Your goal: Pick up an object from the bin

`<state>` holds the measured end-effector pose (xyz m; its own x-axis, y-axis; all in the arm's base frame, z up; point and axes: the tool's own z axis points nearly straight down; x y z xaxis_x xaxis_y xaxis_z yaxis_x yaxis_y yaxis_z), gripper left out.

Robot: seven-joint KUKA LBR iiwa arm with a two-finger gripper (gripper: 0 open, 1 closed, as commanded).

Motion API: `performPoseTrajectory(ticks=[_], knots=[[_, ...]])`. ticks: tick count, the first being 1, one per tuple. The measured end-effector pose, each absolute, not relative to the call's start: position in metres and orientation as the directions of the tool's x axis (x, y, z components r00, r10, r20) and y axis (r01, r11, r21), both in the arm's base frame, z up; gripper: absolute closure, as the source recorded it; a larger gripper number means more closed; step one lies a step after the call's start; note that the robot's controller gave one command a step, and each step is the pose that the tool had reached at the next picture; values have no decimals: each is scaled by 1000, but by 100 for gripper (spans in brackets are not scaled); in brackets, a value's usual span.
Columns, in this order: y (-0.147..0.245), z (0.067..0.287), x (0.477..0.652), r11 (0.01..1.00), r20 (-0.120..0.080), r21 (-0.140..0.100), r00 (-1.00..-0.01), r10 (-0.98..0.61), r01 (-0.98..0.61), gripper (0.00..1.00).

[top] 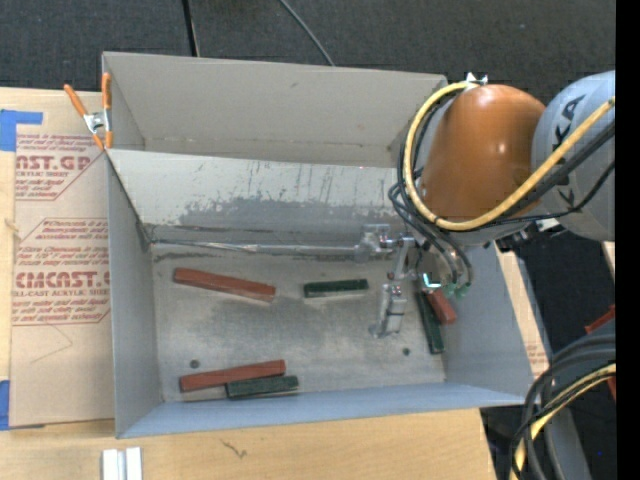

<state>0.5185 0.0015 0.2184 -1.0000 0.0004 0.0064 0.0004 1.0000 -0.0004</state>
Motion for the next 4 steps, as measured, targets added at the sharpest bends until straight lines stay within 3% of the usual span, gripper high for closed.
performPoseTrajectory(ticks=[1,2,3,4], knots=[[2,222,520,1000,-1,0,-1000,0,0,0],[0,146,548,997,-7,2,-997,74,74,0],[-8,140,572,995,3,1,-995,101,101,0],[-7,158,580,995,-4,1,-995,101,101,0]])
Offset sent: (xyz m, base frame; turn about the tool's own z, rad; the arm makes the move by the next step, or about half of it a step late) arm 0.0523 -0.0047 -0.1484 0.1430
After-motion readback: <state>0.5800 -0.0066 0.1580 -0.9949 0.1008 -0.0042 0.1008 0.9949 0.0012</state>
